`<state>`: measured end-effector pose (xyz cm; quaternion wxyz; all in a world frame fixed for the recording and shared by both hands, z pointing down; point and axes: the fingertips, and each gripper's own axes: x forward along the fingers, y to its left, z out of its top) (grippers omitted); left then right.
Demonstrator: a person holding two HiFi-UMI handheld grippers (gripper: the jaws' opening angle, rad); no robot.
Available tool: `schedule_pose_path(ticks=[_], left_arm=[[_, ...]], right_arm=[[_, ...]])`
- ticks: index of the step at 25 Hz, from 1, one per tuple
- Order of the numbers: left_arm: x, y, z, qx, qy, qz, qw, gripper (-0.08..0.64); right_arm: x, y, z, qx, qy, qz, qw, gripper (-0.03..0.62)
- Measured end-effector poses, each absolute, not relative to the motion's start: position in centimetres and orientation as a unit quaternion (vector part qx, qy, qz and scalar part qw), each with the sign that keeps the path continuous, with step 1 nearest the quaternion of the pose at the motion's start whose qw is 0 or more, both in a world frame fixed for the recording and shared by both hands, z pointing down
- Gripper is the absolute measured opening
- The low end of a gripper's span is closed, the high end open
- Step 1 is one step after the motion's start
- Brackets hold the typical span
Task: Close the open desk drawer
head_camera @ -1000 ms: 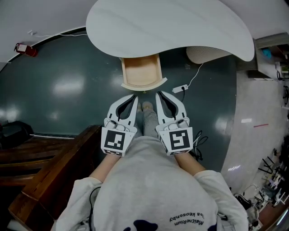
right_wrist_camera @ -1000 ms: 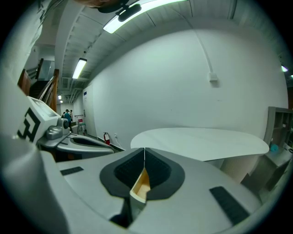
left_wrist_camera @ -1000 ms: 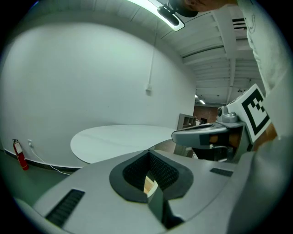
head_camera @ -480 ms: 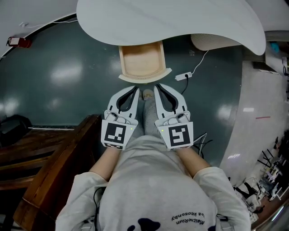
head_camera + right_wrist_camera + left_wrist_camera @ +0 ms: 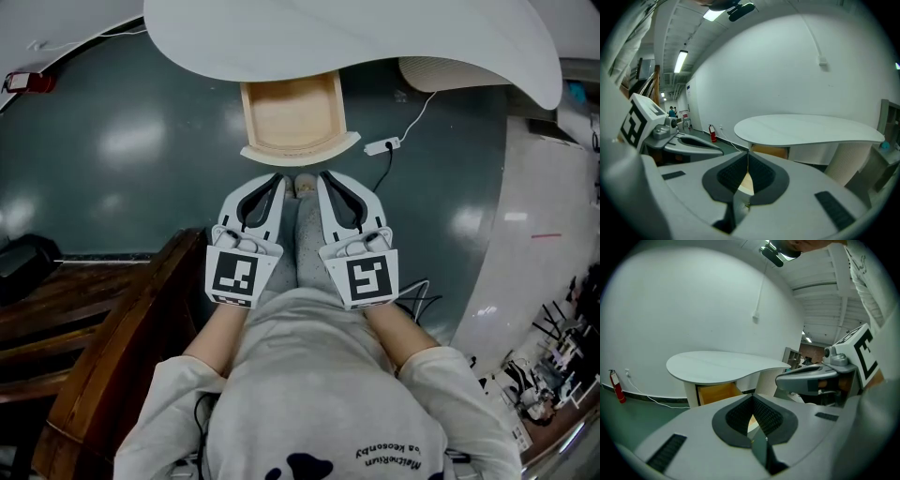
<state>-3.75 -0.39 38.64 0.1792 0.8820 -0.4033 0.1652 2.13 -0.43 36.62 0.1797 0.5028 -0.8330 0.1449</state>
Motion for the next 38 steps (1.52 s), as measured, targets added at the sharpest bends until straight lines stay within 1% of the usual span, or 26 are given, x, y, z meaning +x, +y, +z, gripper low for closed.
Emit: schedule_pose_path(ticks=[10, 17, 24, 38], left_arm=[[-3.6, -0.2, 42.7, 0.878, -0.396, 0.184, 0.195, 0.006], [-3.3, 0.4, 45.5, 0.873, -0.392, 0.194, 0.218, 0.006], [-3.5, 0.5, 47.5, 0.871, -0.388, 0.203, 0.224, 0.006], [-3.3, 0.7, 50.4, 0.868, -0.376, 0.218, 0.24, 0.006]], right_arm=[[2.4, -0.7, 41.0, 0.502, -0.825, 0.166, 0.201, 0.018], [2.3, -0.8, 43.6, 0.492, -0.826, 0.17, 0.216, 0.018], [1.4, -0.2, 46.3, 0.464, -0.838, 0.159, 0.24, 0.018], [0.7, 1.0, 52.7, 0.434, -0.823, 0.223, 0.29, 0.018]])
